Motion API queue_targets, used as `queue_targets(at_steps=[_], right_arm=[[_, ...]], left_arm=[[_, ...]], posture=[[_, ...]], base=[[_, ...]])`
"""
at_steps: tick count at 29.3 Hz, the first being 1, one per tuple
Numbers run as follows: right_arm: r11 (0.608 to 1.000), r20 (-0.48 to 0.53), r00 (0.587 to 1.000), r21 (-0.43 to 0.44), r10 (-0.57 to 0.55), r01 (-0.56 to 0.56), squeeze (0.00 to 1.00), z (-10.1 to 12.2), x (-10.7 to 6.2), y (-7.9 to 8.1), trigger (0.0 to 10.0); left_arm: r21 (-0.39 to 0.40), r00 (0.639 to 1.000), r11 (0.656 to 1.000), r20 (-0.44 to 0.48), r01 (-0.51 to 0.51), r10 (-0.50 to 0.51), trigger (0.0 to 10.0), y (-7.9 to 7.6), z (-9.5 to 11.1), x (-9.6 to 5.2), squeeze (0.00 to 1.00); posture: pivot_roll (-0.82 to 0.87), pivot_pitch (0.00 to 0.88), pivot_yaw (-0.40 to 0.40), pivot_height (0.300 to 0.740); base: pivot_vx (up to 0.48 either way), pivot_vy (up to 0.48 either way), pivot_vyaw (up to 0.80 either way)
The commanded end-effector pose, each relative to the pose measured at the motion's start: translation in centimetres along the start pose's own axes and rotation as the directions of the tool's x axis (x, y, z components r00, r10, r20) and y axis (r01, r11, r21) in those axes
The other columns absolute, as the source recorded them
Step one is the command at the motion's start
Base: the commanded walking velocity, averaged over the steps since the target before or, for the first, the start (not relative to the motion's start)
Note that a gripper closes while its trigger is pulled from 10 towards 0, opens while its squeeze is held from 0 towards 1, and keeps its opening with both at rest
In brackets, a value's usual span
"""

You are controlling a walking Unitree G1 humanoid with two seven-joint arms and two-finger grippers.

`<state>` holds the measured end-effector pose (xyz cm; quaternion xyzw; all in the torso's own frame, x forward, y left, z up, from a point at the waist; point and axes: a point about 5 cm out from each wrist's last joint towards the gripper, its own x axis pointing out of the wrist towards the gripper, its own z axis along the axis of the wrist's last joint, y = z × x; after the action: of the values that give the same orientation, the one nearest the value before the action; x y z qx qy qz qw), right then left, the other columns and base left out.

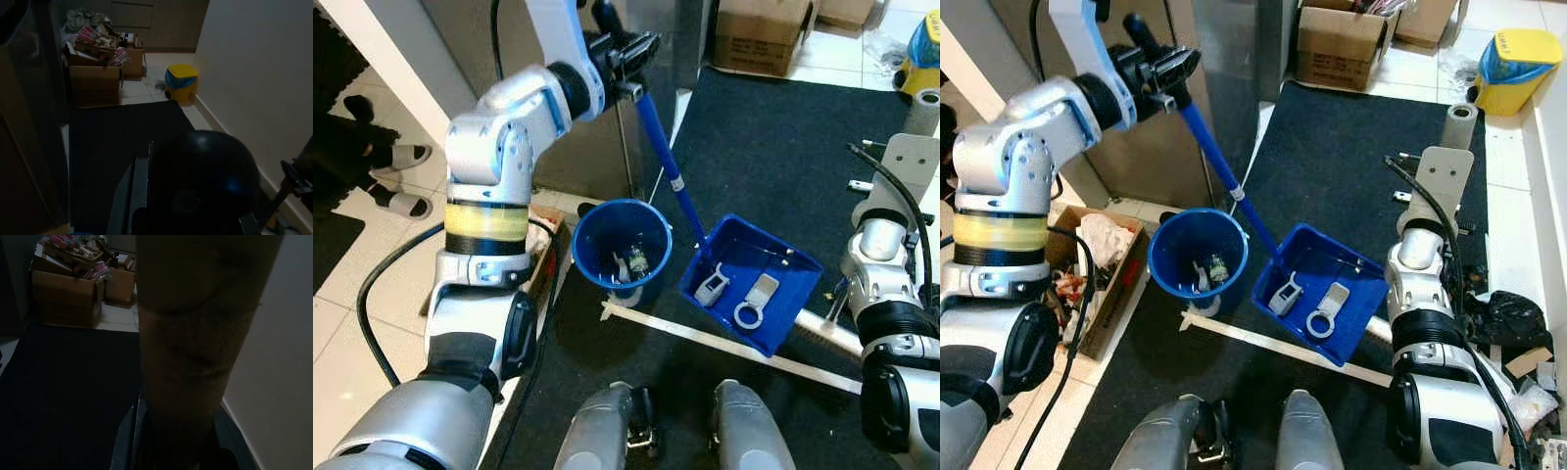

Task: Sweep floor

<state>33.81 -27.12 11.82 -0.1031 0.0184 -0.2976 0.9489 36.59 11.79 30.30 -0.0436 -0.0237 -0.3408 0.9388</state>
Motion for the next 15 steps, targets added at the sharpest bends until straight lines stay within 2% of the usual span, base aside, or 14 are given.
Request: queue_targets(at_steps=[1,5,7,12,15], right_arm=[[1.000,0.020,1.000,-0.016,0.001,-0.001,0.00,-0.1,-0.2,0.0,10.0],[1.000,0.012,1.000,-0.018,0.006,-0.006,0.00,-0.4,-0.3,0.1,10.0],[1.000,0.012,1.000,-0.014,0.019,-0.019,0.00,-0.3,-0.4,0.6,10.0],[0.999,0.022,0.999,-0.005,0.038,-0.038,0.00,0.2,-0.4,1.3,10.0],[0.999,0.027,0.999,-0.004,0.045,-0.045,0.00,0.3,-0.4,1.5,10.0]], left_arm=[[0.076,0.997,0.997,0.079,-0.021,0.015,10.0,0.7,2.6,-0.7,0.00],[0.142,0.993,0.989,0.118,-0.047,0.031,10.0,1.4,4.7,-1.4,0.00],[0.213,0.987,0.973,0.152,-0.092,0.060,10.0,1.9,6.2,-2.0,0.00],[0.277,0.978,0.950,0.185,-0.143,0.093,10.0,2.4,7.2,-2.5,0.00],[0.271,0.976,0.950,0.194,-0.151,0.100,10.0,2.6,7.5,-2.6,0.00]], posture=[[-0.02,0.072,0.109,0.740],[-0.01,0.072,0.106,0.740],[-0.01,0.072,0.106,0.740],[0.01,0.065,0.094,0.740],[0.01,0.065,0.094,0.740]], base=[[0.000,0.000,0.00],[0.000,0.000,0.00],[0.000,0.000,0.00],[0.000,0.000,0.00],[0.000,0.000,0.00]])
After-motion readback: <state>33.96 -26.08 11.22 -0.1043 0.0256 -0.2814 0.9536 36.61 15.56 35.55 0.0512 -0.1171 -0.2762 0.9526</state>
